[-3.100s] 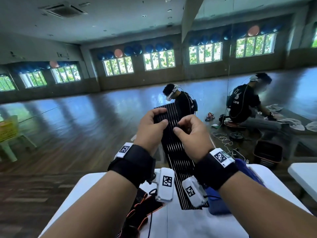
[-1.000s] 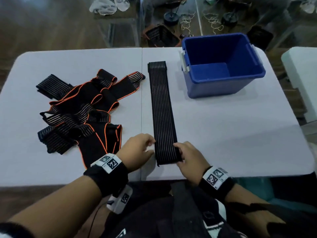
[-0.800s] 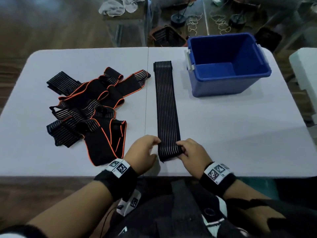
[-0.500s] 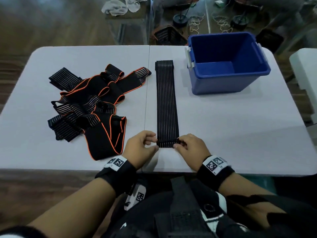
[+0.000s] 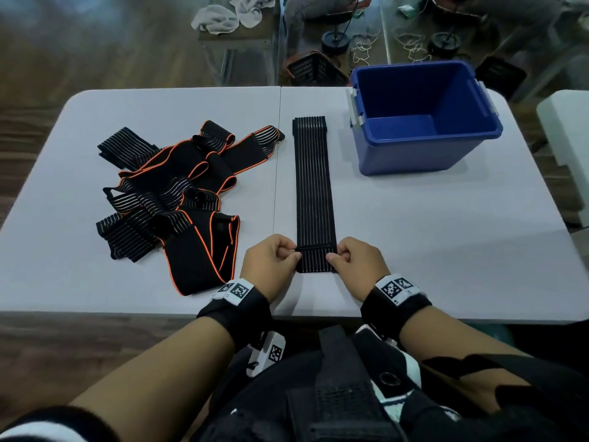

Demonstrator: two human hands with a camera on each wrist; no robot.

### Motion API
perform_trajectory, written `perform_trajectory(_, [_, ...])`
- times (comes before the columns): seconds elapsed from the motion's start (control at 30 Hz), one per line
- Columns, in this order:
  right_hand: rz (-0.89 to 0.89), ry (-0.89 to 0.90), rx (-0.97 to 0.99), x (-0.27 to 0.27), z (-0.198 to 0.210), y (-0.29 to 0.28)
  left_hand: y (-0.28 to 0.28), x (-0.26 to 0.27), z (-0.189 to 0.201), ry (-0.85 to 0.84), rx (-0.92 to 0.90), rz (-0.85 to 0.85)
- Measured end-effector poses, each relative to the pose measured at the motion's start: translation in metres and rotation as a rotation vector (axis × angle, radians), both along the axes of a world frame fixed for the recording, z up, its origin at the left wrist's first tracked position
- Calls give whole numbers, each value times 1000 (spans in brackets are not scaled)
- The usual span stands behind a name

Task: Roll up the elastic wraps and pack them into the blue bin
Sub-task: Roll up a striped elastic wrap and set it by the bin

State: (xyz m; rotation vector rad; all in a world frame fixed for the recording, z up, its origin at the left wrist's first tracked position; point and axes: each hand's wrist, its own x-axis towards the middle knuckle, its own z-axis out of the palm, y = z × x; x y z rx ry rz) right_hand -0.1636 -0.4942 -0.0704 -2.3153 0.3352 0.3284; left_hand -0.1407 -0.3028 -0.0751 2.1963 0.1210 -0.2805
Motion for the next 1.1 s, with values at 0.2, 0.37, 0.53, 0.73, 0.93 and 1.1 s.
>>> perform_trajectory(0.2, [-5, 32, -47, 7, 3, 0, 0, 1, -1, -87, 57, -96])
perform_trajectory(0.37, [-38, 66, -63, 13, 1, 3, 2, 9, -4, -153, 219, -293])
perform_trajectory(0.53, [85, 5, -83, 10, 4, 2, 10, 10, -8, -105, 267, -451])
perform_trajectory(0.73, [270, 106, -94, 7, 6, -11, 13, 12, -6, -113, 302, -530])
perform_trajectory(0.93, [250, 43, -121, 12, 1, -13, 15, 16, -7, -33, 267, -484])
perform_trajectory(1.1, [222, -73, -63, 19, 3, -11, 9, 24, 3, 24, 240, -415])
